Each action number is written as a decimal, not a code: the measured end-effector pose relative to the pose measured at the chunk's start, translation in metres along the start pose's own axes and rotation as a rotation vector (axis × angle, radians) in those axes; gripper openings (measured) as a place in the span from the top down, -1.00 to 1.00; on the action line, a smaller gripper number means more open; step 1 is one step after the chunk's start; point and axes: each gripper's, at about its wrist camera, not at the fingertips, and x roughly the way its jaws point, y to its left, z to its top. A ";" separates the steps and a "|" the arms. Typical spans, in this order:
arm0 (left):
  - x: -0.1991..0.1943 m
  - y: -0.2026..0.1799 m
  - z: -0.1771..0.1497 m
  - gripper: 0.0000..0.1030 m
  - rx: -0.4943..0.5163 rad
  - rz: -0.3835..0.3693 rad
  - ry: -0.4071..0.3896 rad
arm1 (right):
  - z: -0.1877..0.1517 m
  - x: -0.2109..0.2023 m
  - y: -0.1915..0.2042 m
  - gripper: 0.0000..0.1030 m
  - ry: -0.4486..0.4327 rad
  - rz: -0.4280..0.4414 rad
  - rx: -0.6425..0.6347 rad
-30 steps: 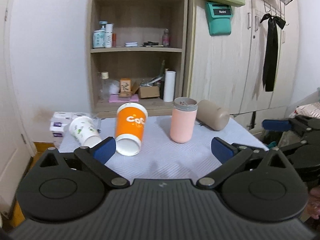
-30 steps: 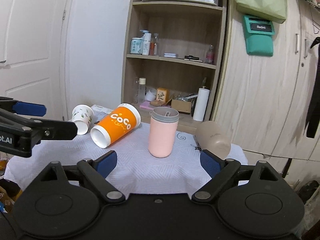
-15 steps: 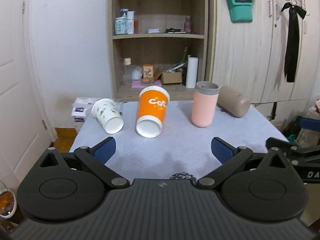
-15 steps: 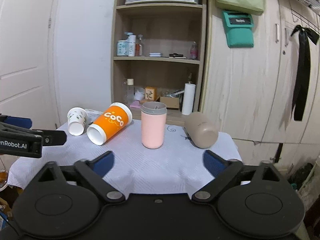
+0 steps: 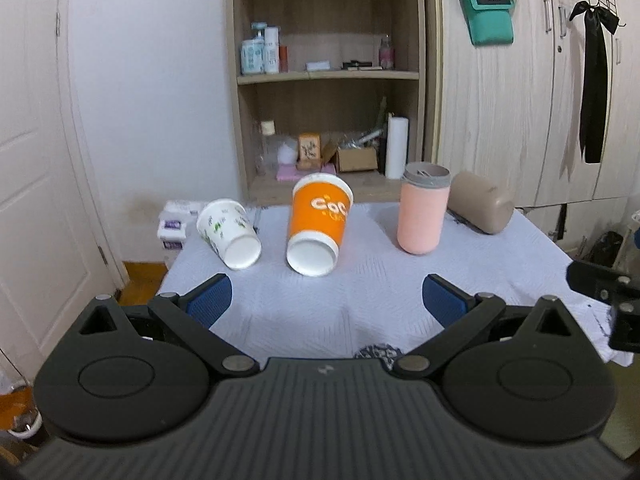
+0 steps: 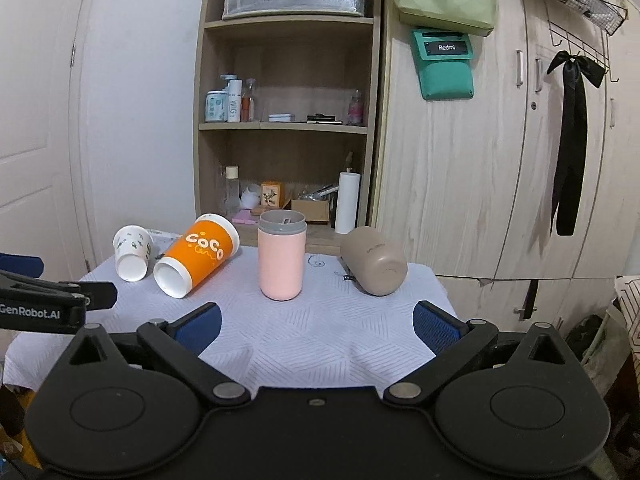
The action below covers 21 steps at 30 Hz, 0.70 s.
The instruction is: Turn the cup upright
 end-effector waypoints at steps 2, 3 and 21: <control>0.000 -0.001 0.000 -1.00 0.006 0.007 -0.011 | 0.000 -0.001 0.001 -1.00 -0.003 -0.001 0.002; 0.000 -0.001 0.000 -1.00 0.009 0.005 -0.015 | 0.000 -0.002 0.001 -1.00 -0.003 -0.001 0.003; 0.002 -0.002 -0.005 -1.00 0.003 0.054 -0.043 | -0.003 0.002 0.002 -1.00 0.005 0.001 0.001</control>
